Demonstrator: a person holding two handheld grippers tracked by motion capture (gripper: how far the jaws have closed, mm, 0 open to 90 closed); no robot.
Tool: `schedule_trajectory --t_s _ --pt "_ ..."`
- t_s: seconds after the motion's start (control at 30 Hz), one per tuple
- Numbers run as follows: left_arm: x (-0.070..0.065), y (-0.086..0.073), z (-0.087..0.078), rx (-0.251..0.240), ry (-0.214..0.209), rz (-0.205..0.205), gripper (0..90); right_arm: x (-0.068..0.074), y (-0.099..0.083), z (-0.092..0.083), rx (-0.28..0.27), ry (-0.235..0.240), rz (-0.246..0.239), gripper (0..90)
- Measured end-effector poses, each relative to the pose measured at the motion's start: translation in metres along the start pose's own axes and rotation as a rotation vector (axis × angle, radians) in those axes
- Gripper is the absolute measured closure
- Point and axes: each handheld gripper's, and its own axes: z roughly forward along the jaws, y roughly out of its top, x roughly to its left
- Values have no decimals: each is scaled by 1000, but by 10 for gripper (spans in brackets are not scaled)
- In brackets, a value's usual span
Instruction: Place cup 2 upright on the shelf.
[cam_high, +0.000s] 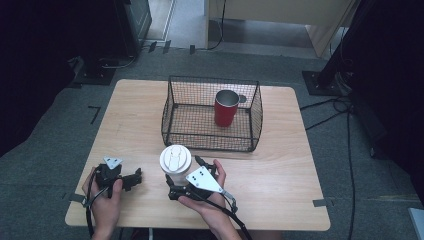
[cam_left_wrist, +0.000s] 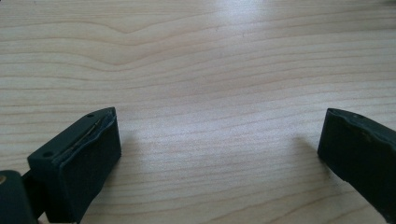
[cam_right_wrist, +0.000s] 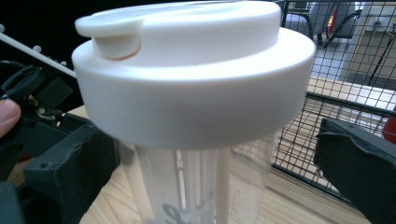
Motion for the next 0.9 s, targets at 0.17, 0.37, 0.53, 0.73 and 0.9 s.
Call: schedule_trajectory --t_s 0.17,0.37,0.53,0.73,0.9 --pt "0 0 0 0 0 0 0 3 2 8 7 -5 1 0" --pt "0 0 0 0 0 0 0 4 6 15 4 -17 2 0" --pt "0 0 0 0 0 0 0 4 7 18 3 -25 -4 0" --pt "0 0 0 -1 0 0 0 5 8 20 3 -29 -4 0" --pt "0 0 0 0 0 0 0 6 6 22 11 -22 -4 52"
